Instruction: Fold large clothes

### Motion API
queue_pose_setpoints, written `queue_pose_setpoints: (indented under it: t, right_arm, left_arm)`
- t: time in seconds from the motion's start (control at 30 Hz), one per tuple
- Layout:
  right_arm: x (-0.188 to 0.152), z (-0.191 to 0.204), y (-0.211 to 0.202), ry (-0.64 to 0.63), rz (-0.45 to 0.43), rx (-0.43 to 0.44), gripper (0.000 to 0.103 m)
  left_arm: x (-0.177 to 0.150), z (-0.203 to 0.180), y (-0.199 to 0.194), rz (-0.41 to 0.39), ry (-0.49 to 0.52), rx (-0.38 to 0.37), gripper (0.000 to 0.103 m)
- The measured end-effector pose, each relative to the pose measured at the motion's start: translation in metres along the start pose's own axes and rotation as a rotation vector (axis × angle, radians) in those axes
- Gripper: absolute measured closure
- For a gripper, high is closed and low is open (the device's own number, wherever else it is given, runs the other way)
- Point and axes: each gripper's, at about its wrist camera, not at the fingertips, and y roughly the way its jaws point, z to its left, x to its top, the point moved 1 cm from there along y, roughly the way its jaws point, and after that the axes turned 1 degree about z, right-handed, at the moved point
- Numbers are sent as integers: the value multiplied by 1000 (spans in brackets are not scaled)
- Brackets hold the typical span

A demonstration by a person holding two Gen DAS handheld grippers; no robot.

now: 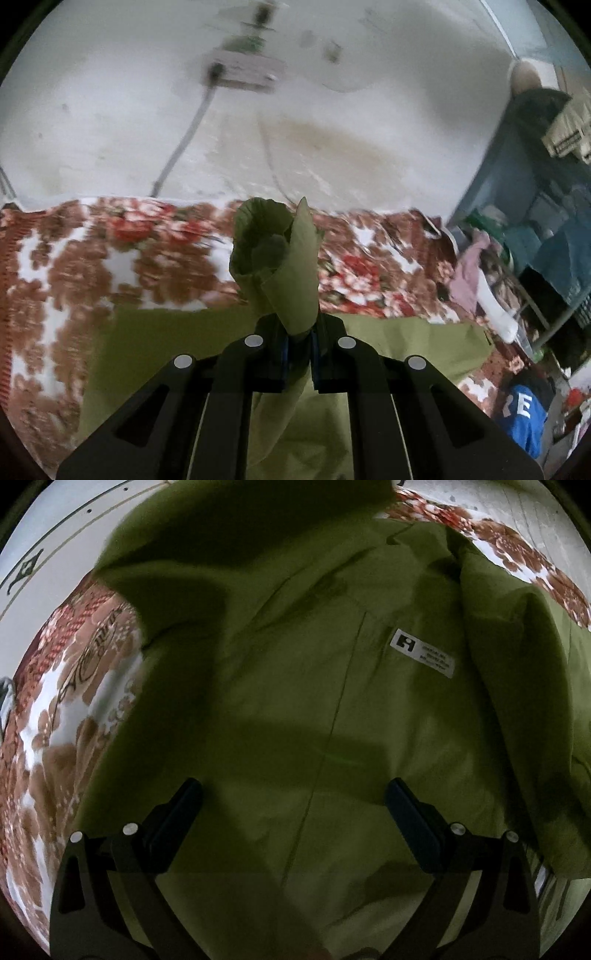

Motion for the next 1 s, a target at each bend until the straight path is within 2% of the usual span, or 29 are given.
queue_pose_setpoints:
  t: [0.07, 0.3, 0.37, 0.53, 0.67, 0.8, 1.0]
  right_arm:
    - [-2, 1, 0, -8, 1, 5, 5]
    - [-11, -1, -4, -27, -1, 41, 5]
    - [-16, 0, -5, -53, -7, 51, 5]
    - [-25, -6, -15, -97, -12, 96, 5]
    - [-33, -13, -21, -91, -6, 143, 5]
    - [-40, -26, -35, -1, 26, 231, 5]
    - [-51, -33, -39, -55, 3, 231, 5]
  left_arm:
    - [-11, -22, 16, 28, 21, -7, 96]
    - [-67, -96, 72, 152, 195, 2, 96]
    - [-88, -120, 91, 200, 256, 12, 96]
    - [-127, -150, 134, 284, 398, 69, 95]
    - [-147, -158, 165, 339, 435, 113, 95]
    - [-167, -173, 194, 377, 465, 167, 95]
    - [-203, -188, 240, 485, 477, 237, 92]
